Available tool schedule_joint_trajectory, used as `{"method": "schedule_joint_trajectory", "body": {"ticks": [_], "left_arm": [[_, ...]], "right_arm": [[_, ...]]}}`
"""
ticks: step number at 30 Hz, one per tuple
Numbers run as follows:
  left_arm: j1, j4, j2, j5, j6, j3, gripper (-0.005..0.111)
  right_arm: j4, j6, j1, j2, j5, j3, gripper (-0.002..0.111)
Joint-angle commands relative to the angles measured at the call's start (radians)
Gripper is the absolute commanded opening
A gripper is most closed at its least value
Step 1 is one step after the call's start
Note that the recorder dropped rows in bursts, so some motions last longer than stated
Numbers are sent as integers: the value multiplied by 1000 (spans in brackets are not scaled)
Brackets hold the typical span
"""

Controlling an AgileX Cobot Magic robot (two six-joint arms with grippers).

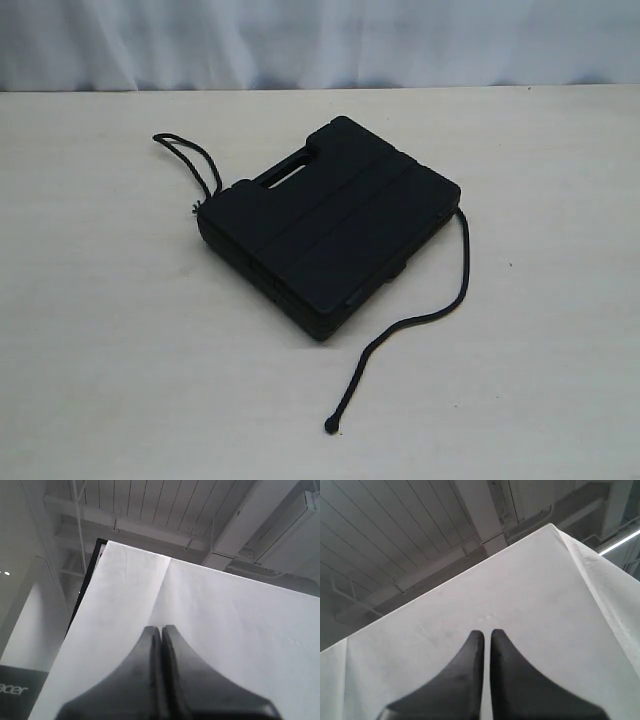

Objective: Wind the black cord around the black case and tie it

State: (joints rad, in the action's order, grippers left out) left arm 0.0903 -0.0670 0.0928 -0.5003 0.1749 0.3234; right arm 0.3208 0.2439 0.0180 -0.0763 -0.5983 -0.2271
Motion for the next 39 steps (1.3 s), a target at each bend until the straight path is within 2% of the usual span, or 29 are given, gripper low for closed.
{"method": "schedule_joint_trajectory", "body": {"ticks": [1, 2, 3, 4, 7, 9, 11, 14, 16, 19, 23, 27, 29, 33, 37, 39], "left_arm": [[-7, 2, 275, 33, -32, 209, 0], [-7, 4, 396, 137, -32, 332, 0], [-7, 4, 481, 236, -29, 407, 0], [-7, 6, 617, 458, -29, 541, 0], [-9, 3, 850, 830, -87, 806, 0], [-11, -34, 1018, 1098, -198, 979, 0], [-11, -137, 1148, 1325, -349, 1120, 0], [-32, -303, 1372, 1594, -522, 1288, 0], [-74, -364, 1485, 1646, -570, 1363, 0], [-161, -341, 1640, 1639, -585, 1424, 5], [-276, -255, 1817, 1599, -592, 1482, 24], [-345, -106, 1977, 1591, -433, 1570, 42], [-354, -55, 2062, 1625, -365, 1639, 47], [-334, -142, 2208, 1721, -354, 1827, 47], [-290, -267, 2289, 1721, -362, 1885, 47], [-269, -263, 2310, 1697, -362, 1892, 47]], "right_arm": [[-104, 4, 3, -221, 166, -229, 4], [-215, 4, 3, -329, 370, -343, 4], [-272, 4, 3, -395, 487, -411, 4], [-353, 4, 3, -519, 683, -521, 4], [-396, -15, 3, -714, 1056, -716, 4], [-336, -80, 3, -850, 1269, -825, 4], [-233, -179, 3, -955, 1409, -890, 4], [16, -374, 3, -1083, 1509, -917, 4], [168, -533, 3, -1142, 1551, -913, 4], [341, -693, -8, -1206, 1585, -887, 4], [310, -725, -103, -1265, 1517, -851, 4], [285, -725, -188, -1328, 1506, -837, 4], [285, -722, -220, -1364, 1508, -837, 4], [290, -722, -243, -1421, 1512, -837, 4], [292, -722, -243, -1471, 1508, -837, 4], [292, -722, -243, -1490, 1501, -837, 4]]}}
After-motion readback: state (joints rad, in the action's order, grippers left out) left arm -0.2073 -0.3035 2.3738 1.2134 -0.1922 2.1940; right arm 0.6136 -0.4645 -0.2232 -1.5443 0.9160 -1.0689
